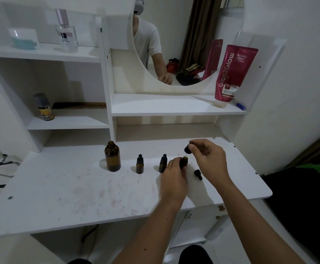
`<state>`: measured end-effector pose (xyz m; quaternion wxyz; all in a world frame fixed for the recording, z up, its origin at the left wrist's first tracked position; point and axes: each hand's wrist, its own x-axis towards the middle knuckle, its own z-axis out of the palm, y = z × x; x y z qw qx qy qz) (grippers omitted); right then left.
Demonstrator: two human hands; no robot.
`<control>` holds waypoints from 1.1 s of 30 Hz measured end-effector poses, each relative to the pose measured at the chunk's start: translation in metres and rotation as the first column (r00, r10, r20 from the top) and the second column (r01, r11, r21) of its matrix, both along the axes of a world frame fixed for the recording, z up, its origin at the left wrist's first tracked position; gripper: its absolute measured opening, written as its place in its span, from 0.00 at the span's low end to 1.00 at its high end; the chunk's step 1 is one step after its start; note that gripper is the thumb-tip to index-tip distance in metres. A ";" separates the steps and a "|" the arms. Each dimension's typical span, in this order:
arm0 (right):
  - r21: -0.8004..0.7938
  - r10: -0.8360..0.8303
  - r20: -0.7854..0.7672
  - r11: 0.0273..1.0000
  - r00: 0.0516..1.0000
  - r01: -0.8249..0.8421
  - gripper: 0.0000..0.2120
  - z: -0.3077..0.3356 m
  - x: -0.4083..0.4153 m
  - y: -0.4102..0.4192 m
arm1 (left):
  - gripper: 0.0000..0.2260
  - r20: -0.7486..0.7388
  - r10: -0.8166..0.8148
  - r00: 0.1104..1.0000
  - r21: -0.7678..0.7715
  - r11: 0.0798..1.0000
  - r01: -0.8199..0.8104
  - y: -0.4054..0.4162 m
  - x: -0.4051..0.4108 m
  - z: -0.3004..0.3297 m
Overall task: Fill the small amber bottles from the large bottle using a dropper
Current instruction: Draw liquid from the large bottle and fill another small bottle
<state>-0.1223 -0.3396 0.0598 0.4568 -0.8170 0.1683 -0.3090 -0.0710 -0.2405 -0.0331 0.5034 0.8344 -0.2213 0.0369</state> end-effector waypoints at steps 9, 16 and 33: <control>-0.023 -0.066 0.016 0.998 0.998 0.066 0.05 0.001 0.000 0.002 | 0.12 -0.002 0.003 1.000 0.006 1.000 -0.003 -0.001 0.000 0.000; -0.024 -0.076 0.083 0.997 0.994 0.078 0.05 0.010 -0.012 0.007 | 0.13 0.010 -0.004 1.000 0.028 1.000 0.003 0.004 -0.002 -0.002; 0.017 0.095 0.199 0.995 0.975 -0.100 0.06 0.048 0.009 0.089 | 0.14 -0.189 -0.164 0.968 -0.199 0.972 0.125 0.154 0.008 0.021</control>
